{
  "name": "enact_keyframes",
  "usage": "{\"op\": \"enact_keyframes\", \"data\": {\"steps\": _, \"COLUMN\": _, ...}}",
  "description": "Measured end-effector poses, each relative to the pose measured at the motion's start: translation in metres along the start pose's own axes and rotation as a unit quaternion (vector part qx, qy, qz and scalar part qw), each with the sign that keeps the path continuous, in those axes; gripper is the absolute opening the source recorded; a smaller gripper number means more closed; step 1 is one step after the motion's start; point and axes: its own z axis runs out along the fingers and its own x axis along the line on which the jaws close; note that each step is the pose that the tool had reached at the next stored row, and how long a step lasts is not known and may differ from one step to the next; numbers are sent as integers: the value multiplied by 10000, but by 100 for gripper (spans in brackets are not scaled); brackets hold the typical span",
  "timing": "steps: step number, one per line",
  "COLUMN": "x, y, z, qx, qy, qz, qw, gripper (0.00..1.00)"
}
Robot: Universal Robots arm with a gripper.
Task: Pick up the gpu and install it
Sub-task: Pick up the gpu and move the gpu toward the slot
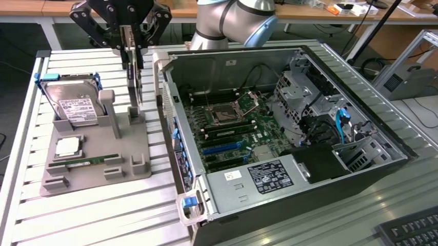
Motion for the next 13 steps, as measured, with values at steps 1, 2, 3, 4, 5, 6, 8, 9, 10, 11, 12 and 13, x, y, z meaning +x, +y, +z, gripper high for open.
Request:
{"op": "enact_keyframes", "data": {"steps": 1, "x": -4, "y": 0, "z": 0, "qx": 0, "qy": 0, "qz": 0, "qw": 10000, "gripper": 27}}
{"op": "enact_keyframes", "data": {"steps": 2, "x": -6, "y": 1, "z": 0, "qx": 0, "qy": 0, "qz": 0, "qw": 10000, "gripper": 27}}
{"op": "enact_keyframes", "data": {"steps": 3, "x": -8, "y": 1, "z": 0, "qx": 0, "qy": 0, "qz": 0, "qw": 10000, "gripper": 27}}
{"op": "enact_keyframes", "data": {"steps": 4, "x": -11, "y": 1, "z": 0, "qx": 0, "qy": 0, "qz": 0, "qw": 10000, "gripper": 27}}
{"op": "enact_keyframes", "data": {"steps": 5, "x": -17, "y": 1, "z": 0, "qx": 0, "qy": 0, "qz": 0, "qw": 10000, "gripper": 27}}
{"op": "enact_keyframes", "data": {"steps": 6, "x": -19, "y": 1, "z": 1, "qx": 0, "qy": 0, "qz": 0, "qw": 10000, "gripper": 27}}
{"op": "enact_keyframes", "data": {"steps": 8, "x": -23, "y": 2, "z": 1, "qx": 0, "qy": 0, "qz": 0, "qw": 10000, "gripper": 27}}
{"op": "enact_keyframes", "data": {"steps": 9, "x": -27, "y": 2, "z": 1, "qx": 0, "qy": 0, "qz": 0, "qw": 10000, "gripper": 27}}
{"op": "enact_keyframes", "data": {"steps": 10, "x": -33, "y": 3, "z": 1, "qx": 0, "qy": 0, "qz": 0, "qw": 10000, "gripper": 27}}
{"op": "enact_keyframes", "data": {"steps": 11, "x": -41, "y": 3, "z": 1, "qx": 0, "qy": 0, "qz": 0, "qw": 10000, "gripper": 27}}
{"op": "enact_keyframes", "data": {"steps": 12, "x": -45, "y": 3, "z": 1, "qx": 0, "qy": 0, "qz": 0, "qw": 10000, "gripper": 27}}
{"op": "enact_keyframes", "data": {"steps": 13, "x": -47, "y": 4, "z": 1, "qx": 0, "qy": 0, "qz": 0, "qw": 10000, "gripper": 27}}
